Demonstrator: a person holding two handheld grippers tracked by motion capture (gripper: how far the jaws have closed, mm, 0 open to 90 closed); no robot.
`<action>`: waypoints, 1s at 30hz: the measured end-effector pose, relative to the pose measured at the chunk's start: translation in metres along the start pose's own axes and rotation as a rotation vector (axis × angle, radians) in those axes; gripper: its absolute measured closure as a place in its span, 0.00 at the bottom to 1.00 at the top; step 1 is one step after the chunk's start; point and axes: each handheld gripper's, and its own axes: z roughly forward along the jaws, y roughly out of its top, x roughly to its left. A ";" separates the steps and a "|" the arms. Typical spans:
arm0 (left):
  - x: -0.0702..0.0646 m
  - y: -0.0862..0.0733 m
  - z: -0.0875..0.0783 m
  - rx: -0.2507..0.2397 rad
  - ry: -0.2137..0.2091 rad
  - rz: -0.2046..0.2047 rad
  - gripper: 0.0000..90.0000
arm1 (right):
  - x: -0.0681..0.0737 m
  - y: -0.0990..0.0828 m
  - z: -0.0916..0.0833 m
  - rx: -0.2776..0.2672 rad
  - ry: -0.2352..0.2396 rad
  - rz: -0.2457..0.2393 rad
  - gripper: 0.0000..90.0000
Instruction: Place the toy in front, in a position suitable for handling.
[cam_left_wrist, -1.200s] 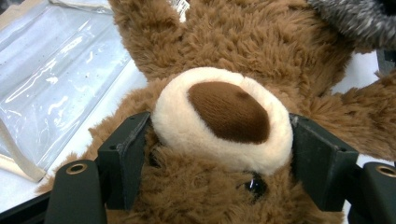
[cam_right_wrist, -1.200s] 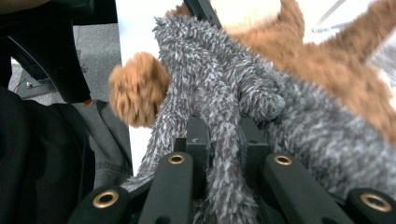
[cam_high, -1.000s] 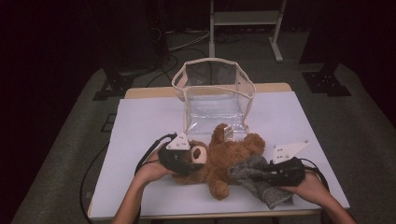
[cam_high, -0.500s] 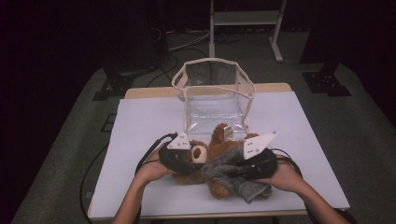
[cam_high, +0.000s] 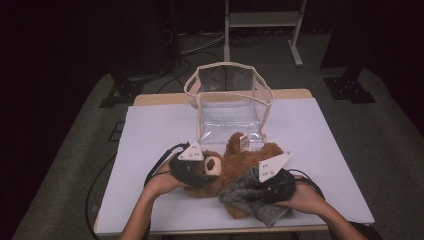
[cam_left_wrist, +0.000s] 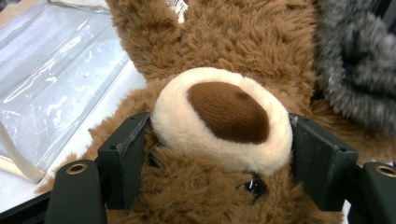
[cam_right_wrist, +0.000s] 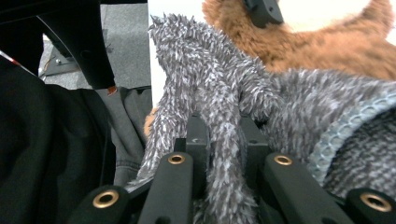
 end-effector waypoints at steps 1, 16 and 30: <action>0.000 0.000 0.000 0.000 -0.001 -0.002 0.29 | 0.001 -0.002 -0.005 -0.004 -0.007 0.006 0.86; -0.001 -0.001 -0.001 0.002 -0.008 0.014 0.29 | 0.002 0.013 -0.007 -0.045 -0.034 -0.023 0.87; -0.007 -0.002 -0.006 0.026 -0.029 0.054 0.29 | -0.004 -0.023 -0.045 -0.075 -0.140 0.067 0.86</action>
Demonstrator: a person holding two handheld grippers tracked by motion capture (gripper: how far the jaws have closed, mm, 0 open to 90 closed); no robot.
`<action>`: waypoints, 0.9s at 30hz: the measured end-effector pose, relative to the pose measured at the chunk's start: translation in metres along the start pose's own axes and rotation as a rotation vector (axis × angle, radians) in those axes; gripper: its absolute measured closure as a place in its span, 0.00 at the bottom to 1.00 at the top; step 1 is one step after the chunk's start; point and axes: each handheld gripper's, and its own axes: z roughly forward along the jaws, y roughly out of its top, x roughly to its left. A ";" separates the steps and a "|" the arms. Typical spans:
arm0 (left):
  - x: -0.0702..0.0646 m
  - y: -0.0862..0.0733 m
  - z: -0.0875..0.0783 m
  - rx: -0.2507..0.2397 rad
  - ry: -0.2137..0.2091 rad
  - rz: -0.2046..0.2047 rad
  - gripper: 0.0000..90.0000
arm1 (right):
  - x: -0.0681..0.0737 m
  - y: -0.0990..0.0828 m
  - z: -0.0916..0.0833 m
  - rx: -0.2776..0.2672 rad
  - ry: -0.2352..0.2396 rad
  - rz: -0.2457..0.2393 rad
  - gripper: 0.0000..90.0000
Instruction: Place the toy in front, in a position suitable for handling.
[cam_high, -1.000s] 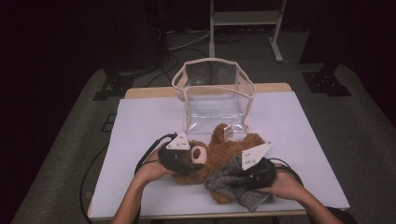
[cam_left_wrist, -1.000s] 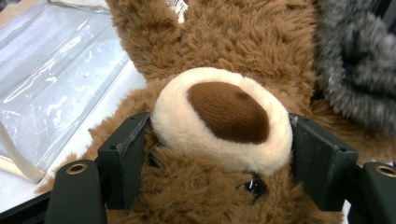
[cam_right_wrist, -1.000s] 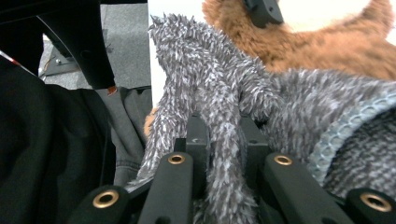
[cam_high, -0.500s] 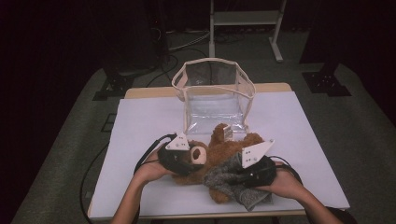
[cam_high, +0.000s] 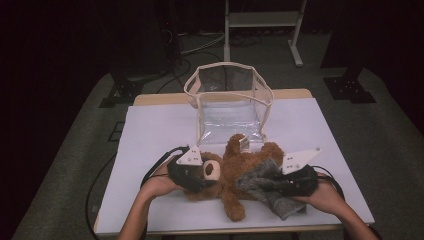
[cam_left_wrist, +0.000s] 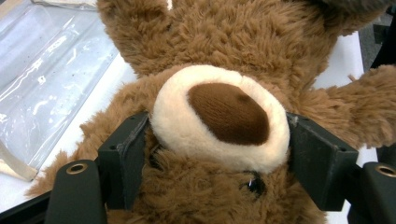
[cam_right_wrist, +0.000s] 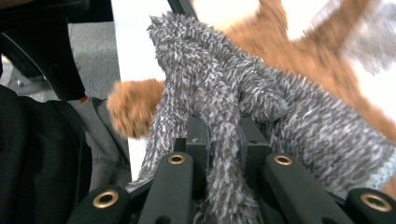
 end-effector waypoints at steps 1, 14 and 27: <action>0.000 0.001 -0.001 0.005 -0.005 0.007 0.29 | -0.001 -0.005 -0.002 -0.002 -0.003 0.012 0.86; -0.001 -0.001 -0.002 0.000 -0.010 0.002 0.29 | -0.022 0.007 -0.010 -0.052 -0.049 0.027 0.86; -0.001 -0.001 -0.005 -0.007 -0.009 0.004 0.33 | -0.037 -0.025 -0.012 -0.075 -0.055 0.127 0.86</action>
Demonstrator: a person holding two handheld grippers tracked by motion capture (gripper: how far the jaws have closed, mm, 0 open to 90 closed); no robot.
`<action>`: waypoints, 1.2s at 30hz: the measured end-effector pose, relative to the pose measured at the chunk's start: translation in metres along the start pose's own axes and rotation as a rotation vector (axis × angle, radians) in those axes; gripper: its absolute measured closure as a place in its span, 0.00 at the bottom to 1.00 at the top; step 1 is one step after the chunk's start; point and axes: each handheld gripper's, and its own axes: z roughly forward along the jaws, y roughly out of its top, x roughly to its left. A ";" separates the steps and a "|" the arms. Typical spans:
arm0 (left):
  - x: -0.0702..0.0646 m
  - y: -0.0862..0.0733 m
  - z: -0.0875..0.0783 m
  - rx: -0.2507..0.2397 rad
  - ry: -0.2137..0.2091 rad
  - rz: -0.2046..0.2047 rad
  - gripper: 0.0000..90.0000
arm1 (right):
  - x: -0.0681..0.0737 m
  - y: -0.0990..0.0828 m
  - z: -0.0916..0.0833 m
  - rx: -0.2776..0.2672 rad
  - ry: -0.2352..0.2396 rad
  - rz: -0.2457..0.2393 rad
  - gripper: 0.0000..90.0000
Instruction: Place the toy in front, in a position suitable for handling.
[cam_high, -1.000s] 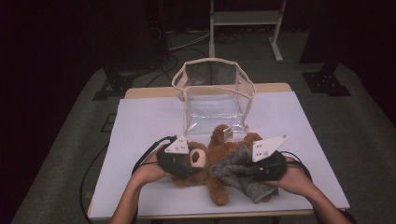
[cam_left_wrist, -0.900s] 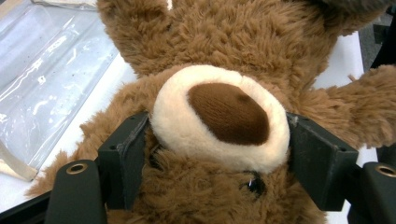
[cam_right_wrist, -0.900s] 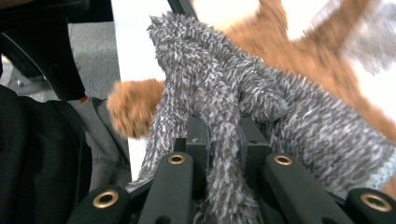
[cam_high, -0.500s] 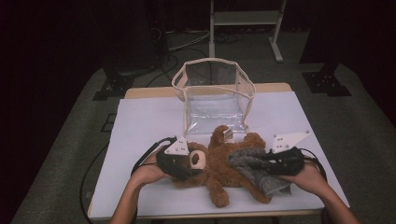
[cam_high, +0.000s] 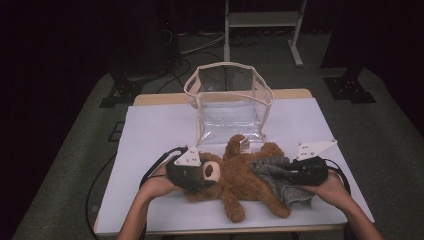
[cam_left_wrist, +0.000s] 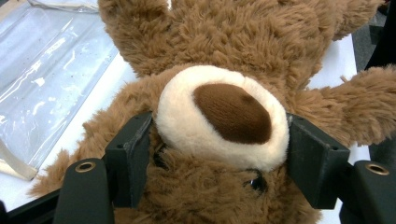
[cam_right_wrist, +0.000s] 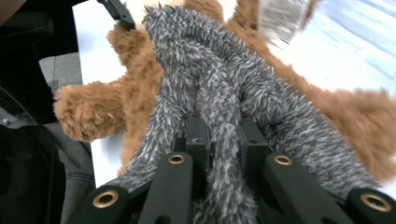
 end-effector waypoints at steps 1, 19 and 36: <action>0.000 0.000 0.000 0.000 0.000 0.000 0.33 | -0.001 -0.002 -0.001 0.000 -0.004 0.009 0.86; -0.003 -0.001 -0.019 0.040 -0.045 0.007 0.38 | 0.021 0.006 0.009 0.005 0.053 -0.048 0.87; -0.004 -0.003 -0.017 0.031 -0.053 0.031 0.36 | -0.006 0.052 0.027 0.070 0.015 -0.116 0.87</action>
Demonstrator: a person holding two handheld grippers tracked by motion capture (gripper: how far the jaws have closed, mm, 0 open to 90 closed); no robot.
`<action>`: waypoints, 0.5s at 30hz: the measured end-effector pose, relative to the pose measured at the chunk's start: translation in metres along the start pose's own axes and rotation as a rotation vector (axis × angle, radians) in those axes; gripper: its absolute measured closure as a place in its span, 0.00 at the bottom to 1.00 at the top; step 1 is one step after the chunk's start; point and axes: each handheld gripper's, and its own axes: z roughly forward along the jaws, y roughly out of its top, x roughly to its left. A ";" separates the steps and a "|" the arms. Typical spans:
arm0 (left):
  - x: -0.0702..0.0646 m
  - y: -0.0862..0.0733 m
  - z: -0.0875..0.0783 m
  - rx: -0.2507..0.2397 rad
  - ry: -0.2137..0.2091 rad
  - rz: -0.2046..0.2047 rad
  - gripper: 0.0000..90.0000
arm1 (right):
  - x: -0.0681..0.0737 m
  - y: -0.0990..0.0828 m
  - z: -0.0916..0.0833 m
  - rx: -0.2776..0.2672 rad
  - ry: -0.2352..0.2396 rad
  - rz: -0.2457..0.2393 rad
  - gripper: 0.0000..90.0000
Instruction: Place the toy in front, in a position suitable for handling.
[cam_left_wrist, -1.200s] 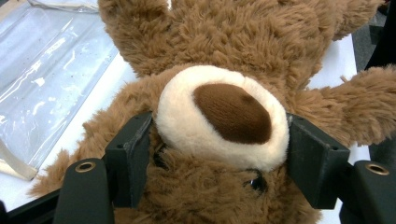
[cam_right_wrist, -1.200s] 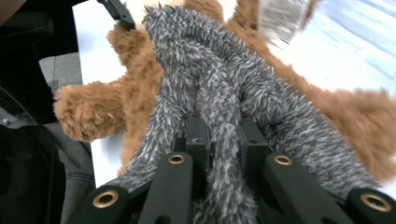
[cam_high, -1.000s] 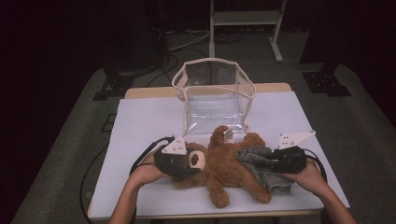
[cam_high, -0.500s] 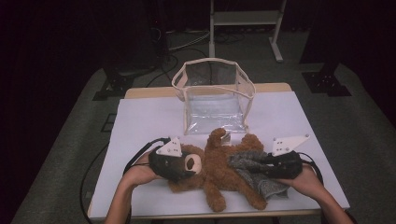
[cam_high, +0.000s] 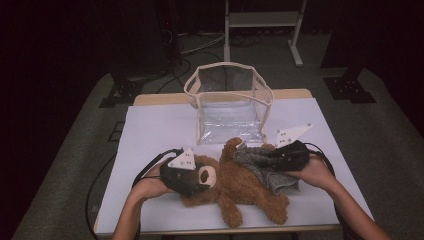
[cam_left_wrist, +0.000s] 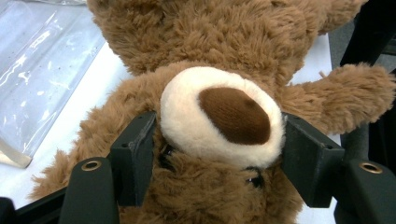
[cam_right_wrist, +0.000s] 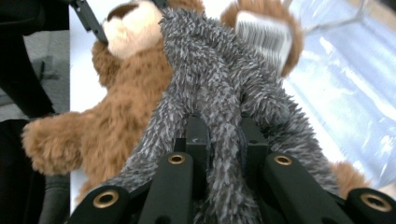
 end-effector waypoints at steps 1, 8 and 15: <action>0.001 0.001 -0.002 -0.013 -0.011 0.001 0.34 | -0.001 -0.011 -0.002 -0.009 0.019 0.029 0.87; 0.002 0.006 -0.011 -0.100 -0.021 -0.024 0.22 | 0.009 -0.025 -0.003 -0.038 0.054 0.050 0.87; 0.003 0.003 -0.011 -0.113 -0.085 -0.028 0.43 | 0.016 -0.027 -0.005 -0.047 0.060 0.044 0.87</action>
